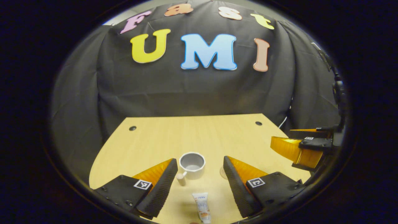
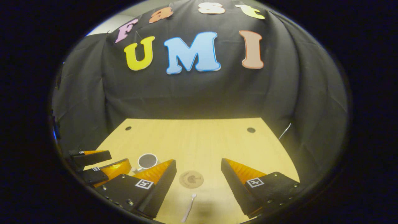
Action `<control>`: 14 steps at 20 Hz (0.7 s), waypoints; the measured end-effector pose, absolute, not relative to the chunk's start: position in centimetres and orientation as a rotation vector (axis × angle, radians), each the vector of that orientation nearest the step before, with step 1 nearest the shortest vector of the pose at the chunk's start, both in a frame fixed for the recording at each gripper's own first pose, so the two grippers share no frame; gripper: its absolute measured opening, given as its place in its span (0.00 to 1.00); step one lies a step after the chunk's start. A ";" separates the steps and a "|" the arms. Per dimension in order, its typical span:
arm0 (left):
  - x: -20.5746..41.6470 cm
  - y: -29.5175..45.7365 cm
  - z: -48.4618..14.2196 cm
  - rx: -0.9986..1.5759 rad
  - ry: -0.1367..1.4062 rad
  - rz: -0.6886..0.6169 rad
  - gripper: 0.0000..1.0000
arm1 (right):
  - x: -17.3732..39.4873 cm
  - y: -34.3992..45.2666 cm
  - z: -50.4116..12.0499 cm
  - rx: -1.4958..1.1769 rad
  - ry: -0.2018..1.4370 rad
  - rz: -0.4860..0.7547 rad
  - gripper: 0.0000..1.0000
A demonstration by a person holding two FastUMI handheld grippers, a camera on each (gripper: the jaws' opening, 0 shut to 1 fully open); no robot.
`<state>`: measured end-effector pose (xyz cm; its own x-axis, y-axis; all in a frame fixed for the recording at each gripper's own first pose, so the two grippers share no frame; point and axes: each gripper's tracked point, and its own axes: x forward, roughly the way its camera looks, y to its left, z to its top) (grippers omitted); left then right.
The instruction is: Put the toothbrush and toothpaste on the desktop into the cup, then pick up the cup and place it on the coaster on the desktop.
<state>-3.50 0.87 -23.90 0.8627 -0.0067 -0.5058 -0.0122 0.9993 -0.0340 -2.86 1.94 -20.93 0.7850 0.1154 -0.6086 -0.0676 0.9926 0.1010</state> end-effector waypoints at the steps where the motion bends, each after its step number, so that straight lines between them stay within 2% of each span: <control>1: -4.2 0.7 -25.7 -0.043 0.573 -0.002 0.96 | -3.6 2.2 -22.4 0.082 0.718 0.106 0.93; 8: -7.9 -0.5 -36.6 -0.067 0.861 -0.040 0.96 | -8.9 4.1 -31.9 0.139 1.031 0.123 0.95; 14: -5.0 -1.0 -37.0 -0.089 1.027 -0.044 0.97 | -12.2 5.3 -37.5 0.128 1.212 0.129 0.95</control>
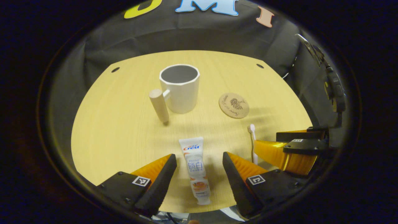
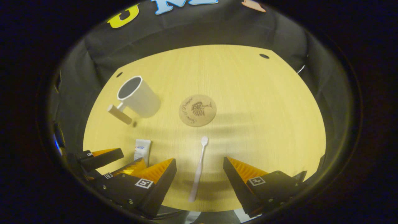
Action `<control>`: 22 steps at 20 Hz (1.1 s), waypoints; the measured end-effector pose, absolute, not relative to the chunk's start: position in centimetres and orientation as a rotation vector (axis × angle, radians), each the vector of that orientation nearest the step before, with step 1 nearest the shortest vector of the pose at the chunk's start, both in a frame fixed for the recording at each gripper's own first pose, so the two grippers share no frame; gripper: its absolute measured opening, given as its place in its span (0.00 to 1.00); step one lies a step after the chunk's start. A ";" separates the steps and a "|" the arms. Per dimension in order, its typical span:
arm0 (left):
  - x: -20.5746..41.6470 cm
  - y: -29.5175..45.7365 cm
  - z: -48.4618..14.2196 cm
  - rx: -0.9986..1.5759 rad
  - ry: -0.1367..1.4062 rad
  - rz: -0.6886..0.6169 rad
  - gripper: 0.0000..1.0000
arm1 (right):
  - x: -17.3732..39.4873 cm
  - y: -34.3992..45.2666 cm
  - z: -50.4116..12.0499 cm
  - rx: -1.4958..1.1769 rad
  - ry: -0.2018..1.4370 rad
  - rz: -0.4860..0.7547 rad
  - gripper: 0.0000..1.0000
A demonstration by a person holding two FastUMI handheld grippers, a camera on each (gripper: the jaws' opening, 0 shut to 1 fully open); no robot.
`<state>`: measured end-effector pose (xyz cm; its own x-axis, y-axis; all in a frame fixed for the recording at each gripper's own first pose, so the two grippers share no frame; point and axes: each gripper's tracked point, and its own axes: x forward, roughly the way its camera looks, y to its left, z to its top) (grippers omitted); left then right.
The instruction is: Put the toothbrush and toothpaste on the desktop into the cup, then pick up the cup and place it on the coaster on the desktop.
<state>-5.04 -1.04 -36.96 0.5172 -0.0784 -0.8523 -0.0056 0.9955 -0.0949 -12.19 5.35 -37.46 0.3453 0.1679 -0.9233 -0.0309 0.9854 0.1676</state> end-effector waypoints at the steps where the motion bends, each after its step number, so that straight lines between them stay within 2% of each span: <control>1: -4.5 -1.2 -36.6 -0.092 1.046 -0.041 0.97 | -12.5 5.4 -38.1 0.125 1.231 0.127 0.95; 8: -5.0 -0.7 -39.0 -0.080 1.134 -0.007 0.97 | -13.9 5.2 -41.1 0.079 1.318 0.109 0.95; 12: -4.9 -0.4 -39.2 -0.065 1.140 0.018 0.97 | -14.5 4.8 -41.4 0.026 1.361 0.098 0.94; 16: -4.6 -0.1 -39.4 -0.025 1.138 0.028 0.94 | -15.1 4.8 -41.7 -0.001 1.385 0.095 0.99; 17: -4.6 -0.1 -39.4 -0.026 1.139 0.030 0.94 | -15.1 4.8 -41.5 0.000 1.392 0.097 0.95; 18: -4.6 0.0 -39.6 -0.029 1.139 0.033 0.97 | -15.2 4.8 -41.6 -0.004 1.396 0.093 0.96; 20: -4.3 0.3 -39.5 -0.033 1.131 0.042 0.85 | -15.1 4.7 -41.6 -0.009 1.399 0.101 0.82; 21: -4.2 0.4 -39.5 -0.037 1.131 0.046 0.74 | -15.0 4.7 -41.5 -0.004 1.401 0.100 0.72; 22: -4.2 0.7 -39.5 -0.038 1.129 0.052 0.71 | -15.1 4.8 -41.6 0.003 1.405 0.100 0.56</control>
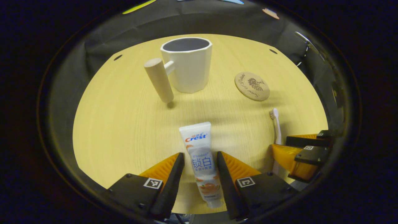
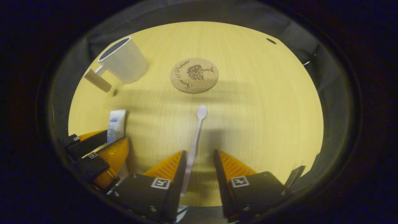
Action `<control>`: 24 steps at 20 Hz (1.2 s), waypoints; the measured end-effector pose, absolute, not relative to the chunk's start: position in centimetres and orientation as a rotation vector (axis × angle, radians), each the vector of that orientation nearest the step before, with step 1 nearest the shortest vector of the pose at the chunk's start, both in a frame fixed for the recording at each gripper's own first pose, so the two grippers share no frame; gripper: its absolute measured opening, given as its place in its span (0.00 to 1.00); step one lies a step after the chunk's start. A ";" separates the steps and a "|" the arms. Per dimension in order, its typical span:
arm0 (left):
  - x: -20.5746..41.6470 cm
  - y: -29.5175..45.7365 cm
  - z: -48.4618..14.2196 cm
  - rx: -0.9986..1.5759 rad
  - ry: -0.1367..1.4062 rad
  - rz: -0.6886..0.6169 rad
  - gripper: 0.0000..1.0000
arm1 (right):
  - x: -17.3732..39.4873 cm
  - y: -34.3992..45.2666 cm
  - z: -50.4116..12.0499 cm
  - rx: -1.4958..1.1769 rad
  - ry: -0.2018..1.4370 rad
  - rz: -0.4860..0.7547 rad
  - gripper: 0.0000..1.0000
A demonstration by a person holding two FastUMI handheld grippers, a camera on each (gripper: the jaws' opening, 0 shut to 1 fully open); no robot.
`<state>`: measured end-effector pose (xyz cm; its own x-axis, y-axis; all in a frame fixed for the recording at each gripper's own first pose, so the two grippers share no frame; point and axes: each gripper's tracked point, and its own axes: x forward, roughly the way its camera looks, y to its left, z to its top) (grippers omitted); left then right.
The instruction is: Put the toothbrush and toothpaste on the desktop into the cup, then pick up the cup and place it on the coaster on the desktop.
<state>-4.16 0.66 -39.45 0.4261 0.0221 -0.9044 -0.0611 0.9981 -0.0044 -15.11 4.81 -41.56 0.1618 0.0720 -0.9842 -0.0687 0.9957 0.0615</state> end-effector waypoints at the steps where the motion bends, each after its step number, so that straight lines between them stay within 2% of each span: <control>1: -4.1 0.6 -39.2 -0.044 1.136 0.057 0.64 | -15.3 4.9 -41.7 0.007 1.422 0.100 0.29; 2: -4.1 0.7 -39.4 -0.040 1.131 0.057 0.57 | -15.4 4.9 -41.5 0.008 1.438 0.103 0.22; 4: -4.0 0.8 -39.4 -0.049 1.138 0.065 0.41 | -14.9 4.8 -41.3 0.024 1.436 0.110 0.21; 6: -3.9 0.8 -39.4 -0.063 1.147 0.077 0.33 | -14.8 4.9 -41.5 0.049 1.456 0.096 0.03; 8: -3.9 0.9 -39.3 -0.075 1.157 0.081 0.28 | -14.9 5.0 -41.6 0.052 1.467 0.110 0.00; 15: -3.4 1.4 -37.4 -0.173 1.120 0.060 0.28 | -14.9 4.9 -41.6 0.090 1.476 0.102 0.02; 24: -0.9 2.8 -25.8 -0.239 0.917 0.055 0.27 | -14.9 4.9 -41.8 0.121 1.488 0.109 0.03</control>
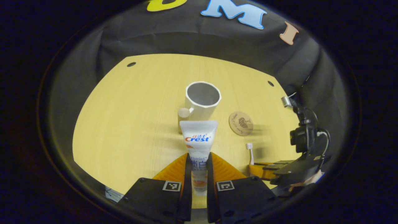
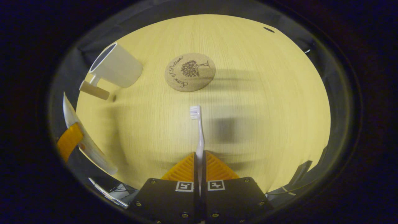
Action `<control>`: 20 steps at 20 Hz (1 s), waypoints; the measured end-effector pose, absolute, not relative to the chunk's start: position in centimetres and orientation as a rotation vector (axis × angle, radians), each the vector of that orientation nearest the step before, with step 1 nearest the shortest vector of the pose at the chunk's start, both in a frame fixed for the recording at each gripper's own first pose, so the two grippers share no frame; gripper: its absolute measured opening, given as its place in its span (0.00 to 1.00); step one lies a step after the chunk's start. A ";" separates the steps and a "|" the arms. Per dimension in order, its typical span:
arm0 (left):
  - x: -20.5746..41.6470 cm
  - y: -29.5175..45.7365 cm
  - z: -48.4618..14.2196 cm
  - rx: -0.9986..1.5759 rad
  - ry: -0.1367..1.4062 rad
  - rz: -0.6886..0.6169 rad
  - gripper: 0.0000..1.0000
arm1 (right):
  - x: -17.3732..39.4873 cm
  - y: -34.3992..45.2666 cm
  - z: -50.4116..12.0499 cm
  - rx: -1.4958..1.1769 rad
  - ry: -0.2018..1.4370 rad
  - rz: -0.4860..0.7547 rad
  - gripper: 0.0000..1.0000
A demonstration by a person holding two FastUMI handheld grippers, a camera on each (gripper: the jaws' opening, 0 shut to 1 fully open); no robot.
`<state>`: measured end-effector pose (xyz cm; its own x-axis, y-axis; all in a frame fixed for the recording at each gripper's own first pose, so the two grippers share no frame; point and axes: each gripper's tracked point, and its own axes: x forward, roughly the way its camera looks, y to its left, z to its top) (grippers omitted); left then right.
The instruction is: Put the toothbrush and toothpaste on the desktop into the cup, then pick up the cup and place it on the coaster on the desktop.
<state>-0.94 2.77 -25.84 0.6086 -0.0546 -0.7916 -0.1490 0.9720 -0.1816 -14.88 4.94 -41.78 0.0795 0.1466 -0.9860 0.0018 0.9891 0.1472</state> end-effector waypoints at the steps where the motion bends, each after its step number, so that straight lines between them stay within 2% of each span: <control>1: -0.6 3.0 -24.4 -0.242 0.891 0.053 0.27 | -14.8 4.9 -41.8 0.129 1.490 0.108 0.03; 9: 6.1 5.3 -15.9 -0.293 0.713 0.037 0.27 | -14.8 4.9 -41.8 0.151 1.488 0.111 0.03; 15: 12.2 6.8 -15.1 -0.242 0.664 0.027 0.27 | -14.8 4.8 -41.9 0.166 1.483 0.104 0.03; 20: 16.5 6.1 -16.8 -0.190 0.654 -0.016 0.27 | -14.8 4.8 -41.9 0.180 1.480 0.097 0.03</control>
